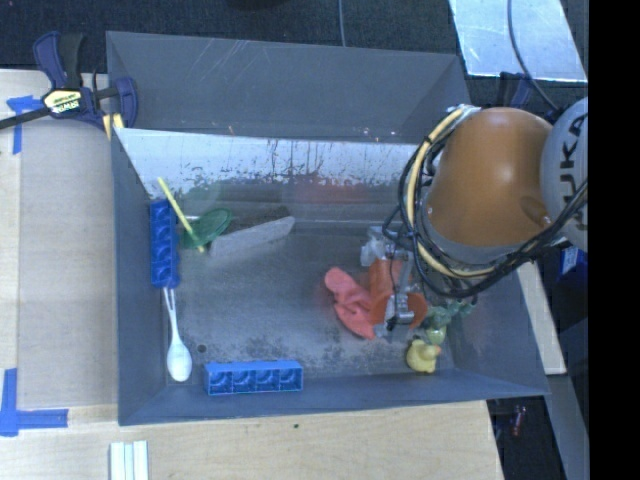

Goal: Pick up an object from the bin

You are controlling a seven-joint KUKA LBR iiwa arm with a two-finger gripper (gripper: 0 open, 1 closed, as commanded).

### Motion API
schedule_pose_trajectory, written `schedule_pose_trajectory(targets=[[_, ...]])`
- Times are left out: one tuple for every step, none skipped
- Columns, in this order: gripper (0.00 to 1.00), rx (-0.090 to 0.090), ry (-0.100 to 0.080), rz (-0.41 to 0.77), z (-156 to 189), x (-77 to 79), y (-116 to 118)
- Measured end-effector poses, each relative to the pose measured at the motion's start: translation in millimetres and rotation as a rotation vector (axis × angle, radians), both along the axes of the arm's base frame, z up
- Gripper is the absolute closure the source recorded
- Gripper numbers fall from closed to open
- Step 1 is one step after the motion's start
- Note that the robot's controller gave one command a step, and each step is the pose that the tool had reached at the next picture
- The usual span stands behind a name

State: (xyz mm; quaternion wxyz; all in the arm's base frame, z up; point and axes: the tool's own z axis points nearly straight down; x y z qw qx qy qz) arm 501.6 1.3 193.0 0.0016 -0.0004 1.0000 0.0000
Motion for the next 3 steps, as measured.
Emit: schedule_pose_trajectory(targets=[[0.00, -0.001, -0.006, 0.050, -61, 25.5, -15], [0.00, -0.002, -0.014, 0.235, -121, 83.3, -20], [1.00, -0.004, -0.010, 0.543, -122, 78.1, -25]])
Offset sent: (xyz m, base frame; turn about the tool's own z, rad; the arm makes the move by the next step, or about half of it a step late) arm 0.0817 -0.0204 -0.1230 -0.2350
